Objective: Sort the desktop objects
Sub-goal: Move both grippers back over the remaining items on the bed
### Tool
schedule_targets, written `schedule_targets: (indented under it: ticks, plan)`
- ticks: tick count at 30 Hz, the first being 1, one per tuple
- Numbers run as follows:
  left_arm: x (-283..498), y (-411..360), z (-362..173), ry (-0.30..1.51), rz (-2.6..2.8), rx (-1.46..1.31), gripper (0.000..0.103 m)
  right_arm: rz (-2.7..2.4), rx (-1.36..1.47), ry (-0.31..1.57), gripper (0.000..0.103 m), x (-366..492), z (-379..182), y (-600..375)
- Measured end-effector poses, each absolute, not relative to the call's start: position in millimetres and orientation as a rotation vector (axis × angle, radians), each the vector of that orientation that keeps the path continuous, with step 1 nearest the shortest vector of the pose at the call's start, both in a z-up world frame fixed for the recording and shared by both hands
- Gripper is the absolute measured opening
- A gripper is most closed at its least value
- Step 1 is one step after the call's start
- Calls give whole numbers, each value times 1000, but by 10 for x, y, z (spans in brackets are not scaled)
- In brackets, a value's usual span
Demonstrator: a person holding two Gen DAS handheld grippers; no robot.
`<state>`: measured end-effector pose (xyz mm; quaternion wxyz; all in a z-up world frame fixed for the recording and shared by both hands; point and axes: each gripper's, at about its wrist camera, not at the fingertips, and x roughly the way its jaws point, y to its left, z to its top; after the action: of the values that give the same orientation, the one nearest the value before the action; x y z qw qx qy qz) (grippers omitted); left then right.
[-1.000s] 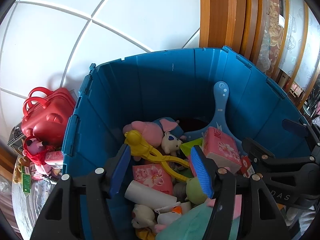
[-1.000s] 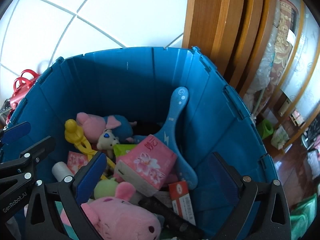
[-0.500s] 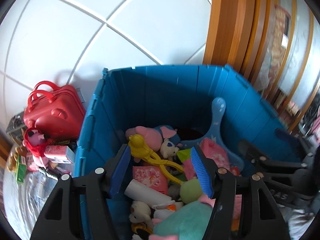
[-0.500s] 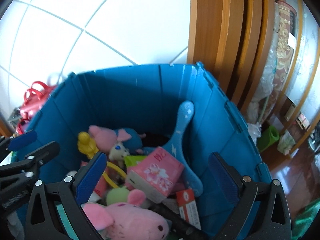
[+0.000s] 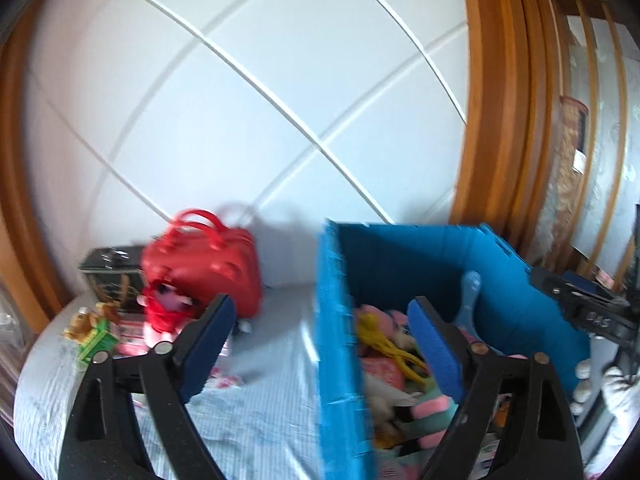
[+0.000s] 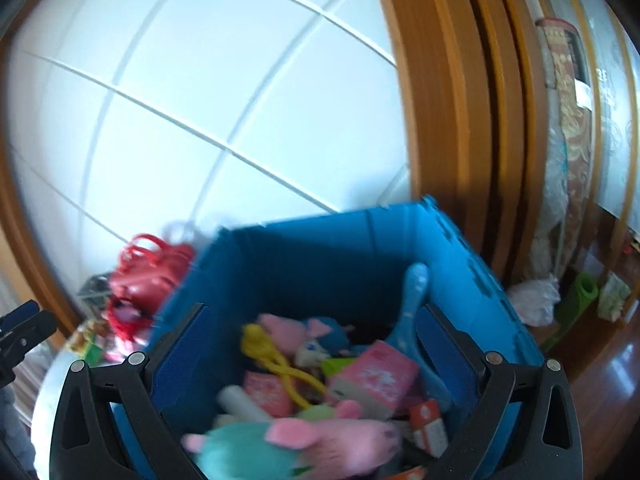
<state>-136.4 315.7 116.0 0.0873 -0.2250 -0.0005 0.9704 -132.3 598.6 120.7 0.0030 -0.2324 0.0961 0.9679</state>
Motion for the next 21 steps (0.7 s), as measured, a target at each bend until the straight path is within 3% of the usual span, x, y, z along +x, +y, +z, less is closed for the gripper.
schedule_targets:
  ticks: [8,16,21]
  plan:
    - [-1001,1798,1050,-119,3071,-534,92,3232,-566,301,103,-872,1504,4876]
    - [-1047,549,537,-61,3167,-761,92,3295,-392,186,103,-703,1405,3489]
    - [-1139,-138,137,-97,3138,-902,92,3373,-592,116,103,-977,1109,2693]
